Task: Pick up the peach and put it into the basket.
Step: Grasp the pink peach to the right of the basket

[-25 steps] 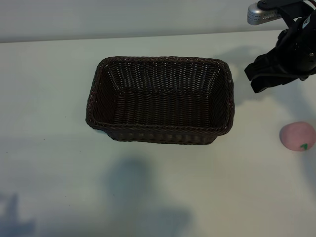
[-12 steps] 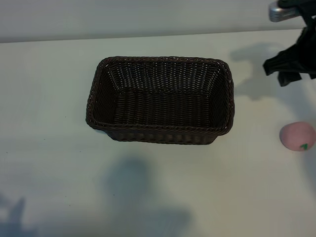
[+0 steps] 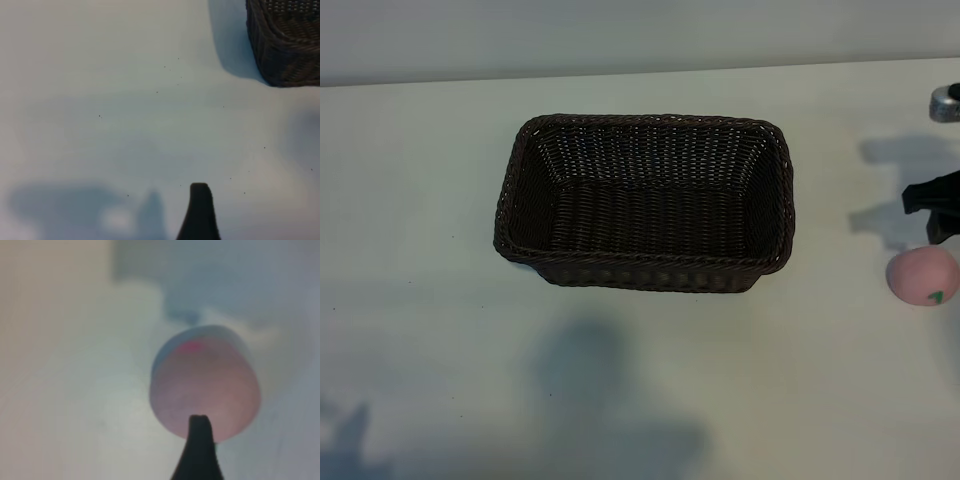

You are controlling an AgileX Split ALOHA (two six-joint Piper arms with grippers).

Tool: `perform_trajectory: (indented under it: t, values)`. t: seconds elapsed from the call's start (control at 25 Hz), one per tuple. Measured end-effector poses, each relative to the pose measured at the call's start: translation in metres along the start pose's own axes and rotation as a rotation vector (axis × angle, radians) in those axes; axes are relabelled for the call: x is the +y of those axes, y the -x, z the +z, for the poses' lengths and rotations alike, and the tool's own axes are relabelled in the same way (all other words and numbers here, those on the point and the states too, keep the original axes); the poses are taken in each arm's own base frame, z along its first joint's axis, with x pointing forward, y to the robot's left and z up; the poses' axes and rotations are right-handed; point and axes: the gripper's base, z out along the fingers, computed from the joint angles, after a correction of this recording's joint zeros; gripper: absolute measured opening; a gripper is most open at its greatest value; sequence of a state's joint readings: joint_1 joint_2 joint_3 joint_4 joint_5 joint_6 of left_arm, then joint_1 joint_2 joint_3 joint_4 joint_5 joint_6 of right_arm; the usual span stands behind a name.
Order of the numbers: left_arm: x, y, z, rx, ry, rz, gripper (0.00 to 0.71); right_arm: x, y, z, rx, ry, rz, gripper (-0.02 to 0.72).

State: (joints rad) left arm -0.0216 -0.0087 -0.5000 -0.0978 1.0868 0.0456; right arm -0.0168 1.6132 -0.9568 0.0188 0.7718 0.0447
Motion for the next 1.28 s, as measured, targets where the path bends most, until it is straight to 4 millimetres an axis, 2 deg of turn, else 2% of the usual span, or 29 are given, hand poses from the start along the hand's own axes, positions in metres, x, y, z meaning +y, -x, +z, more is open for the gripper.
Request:
perform_trajectory:
  t: [0.44,0.96,1.28]
  values:
    - [0.000,0.000,0.000,0.000,0.000,-0.004,0.587,0.002,-0.019,0.020,-0.002,0.037,0.046,0.563]
    - [0.000,0.000,0.000,0.000,0.000,-0.003,0.587,0.003,-0.024,0.030,-0.063,0.054,0.051,0.563]
    - [0.000,0.000,0.000,0.000,0.000,-0.003,0.587,0.002,-0.025,0.055,-0.002,0.049,0.053,0.559]
